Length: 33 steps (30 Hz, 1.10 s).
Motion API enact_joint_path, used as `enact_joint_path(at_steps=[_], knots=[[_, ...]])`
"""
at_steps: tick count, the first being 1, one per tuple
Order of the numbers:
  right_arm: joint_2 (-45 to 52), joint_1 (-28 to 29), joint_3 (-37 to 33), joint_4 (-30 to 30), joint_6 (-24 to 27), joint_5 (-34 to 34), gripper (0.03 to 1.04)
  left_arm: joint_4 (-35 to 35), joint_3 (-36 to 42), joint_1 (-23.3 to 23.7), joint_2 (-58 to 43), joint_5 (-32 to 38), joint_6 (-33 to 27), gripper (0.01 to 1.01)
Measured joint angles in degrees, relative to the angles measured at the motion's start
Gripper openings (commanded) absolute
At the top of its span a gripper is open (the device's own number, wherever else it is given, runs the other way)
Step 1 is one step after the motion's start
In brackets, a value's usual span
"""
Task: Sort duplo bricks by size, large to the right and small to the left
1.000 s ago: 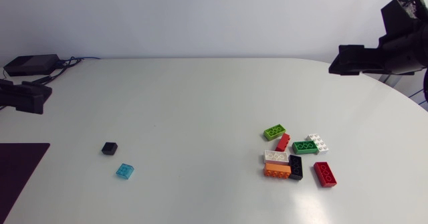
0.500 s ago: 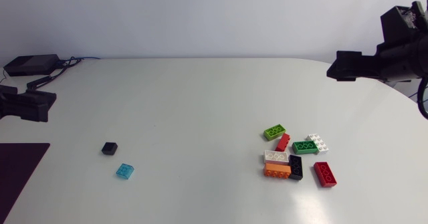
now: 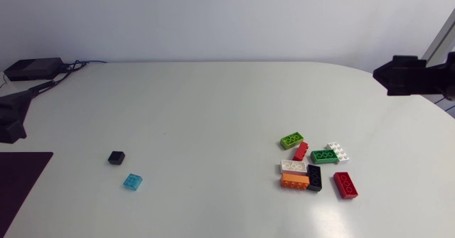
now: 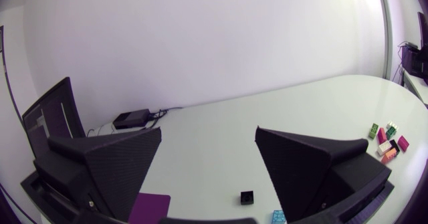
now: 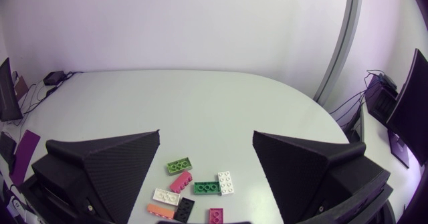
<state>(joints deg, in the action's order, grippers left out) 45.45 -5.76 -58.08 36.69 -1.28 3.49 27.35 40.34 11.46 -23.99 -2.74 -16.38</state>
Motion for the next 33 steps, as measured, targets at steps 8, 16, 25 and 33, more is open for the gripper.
enact_joint_path(at_steps=[8,16,25,33], knots=[[-11.04,-0.31,9.60,-8.20,0.52,2.67,1.00,-2.93,-4.31,0.04,8.24,0.00,1.05,0.975],[-23.56,-0.22,24.70,-22.29,2.19,4.90,1.00,-10.45,-13.97,-0.11,19.78,0.00,1.05,0.975],[-30.14,1.36,35.58,-27.23,2.40,3.34,1.00,-15.69,-22.08,-3.15,22.14,0.22,3.69,0.974],[-35.45,2.80,43.17,-30.10,2.36,0.96,1.00,-19.58,-27.96,-6.01,22.67,1.20,7.48,0.979]])
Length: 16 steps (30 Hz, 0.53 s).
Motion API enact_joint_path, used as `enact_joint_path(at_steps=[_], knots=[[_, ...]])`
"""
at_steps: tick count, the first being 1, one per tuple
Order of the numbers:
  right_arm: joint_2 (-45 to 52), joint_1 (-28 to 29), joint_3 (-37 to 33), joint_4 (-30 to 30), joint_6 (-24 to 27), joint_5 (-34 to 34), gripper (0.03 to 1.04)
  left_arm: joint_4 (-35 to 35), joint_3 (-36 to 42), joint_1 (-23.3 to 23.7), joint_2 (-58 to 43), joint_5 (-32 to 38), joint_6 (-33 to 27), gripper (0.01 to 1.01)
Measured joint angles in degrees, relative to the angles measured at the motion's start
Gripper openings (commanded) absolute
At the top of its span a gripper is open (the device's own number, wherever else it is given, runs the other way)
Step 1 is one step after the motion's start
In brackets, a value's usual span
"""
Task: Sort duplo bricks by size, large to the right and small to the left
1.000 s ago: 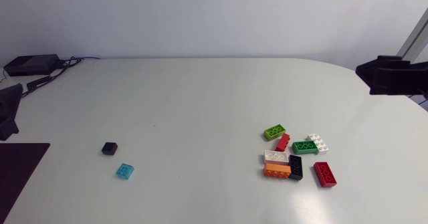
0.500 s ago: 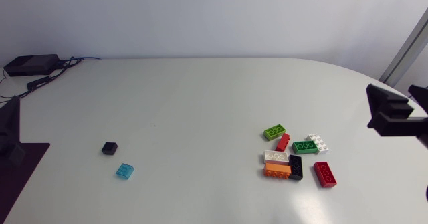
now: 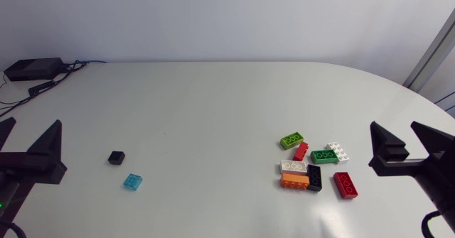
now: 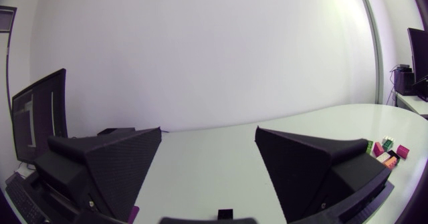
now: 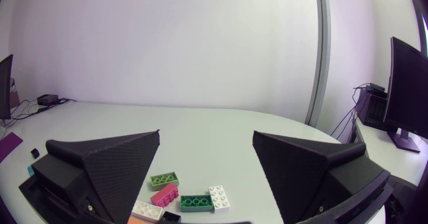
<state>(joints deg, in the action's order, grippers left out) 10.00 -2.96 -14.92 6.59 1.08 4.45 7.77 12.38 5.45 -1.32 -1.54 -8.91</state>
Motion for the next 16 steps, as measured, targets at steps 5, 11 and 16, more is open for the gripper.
enact_joint_path(at_steps=[5,11,16], knots=[[-3.30,0.90,4.81,-2.27,-0.02,-1.49,1.00,-2.32,-4.02,-1.75,0.26,0.35,2.51,0.984],[-7.30,1.97,10.45,-4.50,-0.07,-3.19,1.00,-5.38,-8.48,-3.91,0.72,0.76,5.46,0.984],[-9.53,2.60,12.48,-6.62,-0.24,-4.26,1.00,-6.84,-11.10,-5.11,0.76,1.40,7.15,0.984]])
